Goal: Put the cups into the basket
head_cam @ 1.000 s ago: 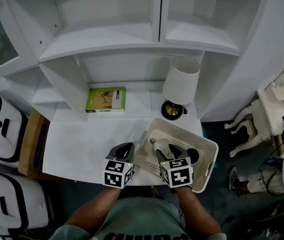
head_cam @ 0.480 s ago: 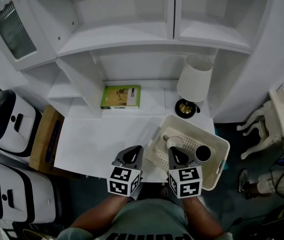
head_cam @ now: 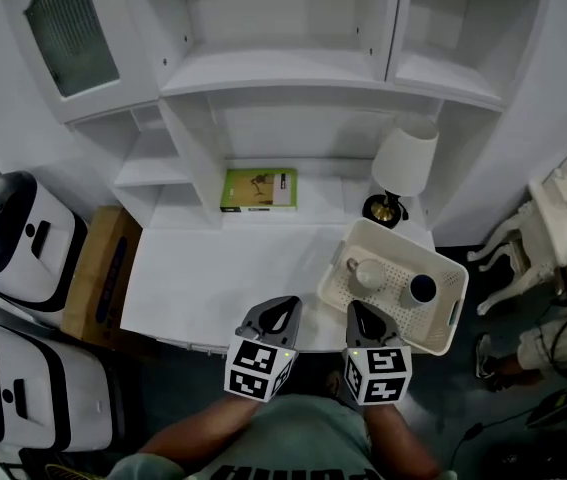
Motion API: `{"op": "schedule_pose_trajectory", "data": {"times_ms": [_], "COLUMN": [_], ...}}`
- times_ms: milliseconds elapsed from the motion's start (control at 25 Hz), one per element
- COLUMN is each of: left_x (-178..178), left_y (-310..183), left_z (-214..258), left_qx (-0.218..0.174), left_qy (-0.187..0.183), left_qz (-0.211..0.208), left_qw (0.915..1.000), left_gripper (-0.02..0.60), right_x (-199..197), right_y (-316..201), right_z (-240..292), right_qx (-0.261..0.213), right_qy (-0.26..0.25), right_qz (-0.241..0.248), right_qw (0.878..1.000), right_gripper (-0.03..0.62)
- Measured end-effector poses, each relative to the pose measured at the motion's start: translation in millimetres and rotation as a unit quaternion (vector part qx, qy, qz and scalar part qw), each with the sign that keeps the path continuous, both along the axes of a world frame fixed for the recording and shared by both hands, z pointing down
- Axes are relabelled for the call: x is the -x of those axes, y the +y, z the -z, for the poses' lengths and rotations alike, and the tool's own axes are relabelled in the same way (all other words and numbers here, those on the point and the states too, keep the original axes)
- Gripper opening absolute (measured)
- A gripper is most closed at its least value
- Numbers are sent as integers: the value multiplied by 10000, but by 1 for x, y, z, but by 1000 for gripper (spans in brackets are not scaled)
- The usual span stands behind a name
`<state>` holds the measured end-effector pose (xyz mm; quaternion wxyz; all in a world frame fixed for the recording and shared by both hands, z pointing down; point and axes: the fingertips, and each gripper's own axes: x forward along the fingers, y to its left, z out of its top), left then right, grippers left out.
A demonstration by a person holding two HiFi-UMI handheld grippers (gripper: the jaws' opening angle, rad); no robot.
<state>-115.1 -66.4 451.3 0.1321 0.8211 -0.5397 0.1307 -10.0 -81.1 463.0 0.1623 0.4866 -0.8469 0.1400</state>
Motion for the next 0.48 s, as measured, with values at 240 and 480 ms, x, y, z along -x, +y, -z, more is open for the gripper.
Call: {"op": "schedule_pose_trajectory", "data": {"times_ms": [240,480], "left_x": [21,36], "left_y": [48,96], "left_z": [8,-2], "left_qx": [-119,-166], "left_qy": [65,183], "left_qz": [-197,-306], "left_qw": [9997,9992], "left_gripper": [8,8], "right_x": [20,30], "right_y": [53,106], "right_z": [5,1], "right_qx": [-109,-99], "right_qy": [52,191], "right_qz": [-215,-409], "right_qw": [9997,9989], "right_gripper": [17,17]}}
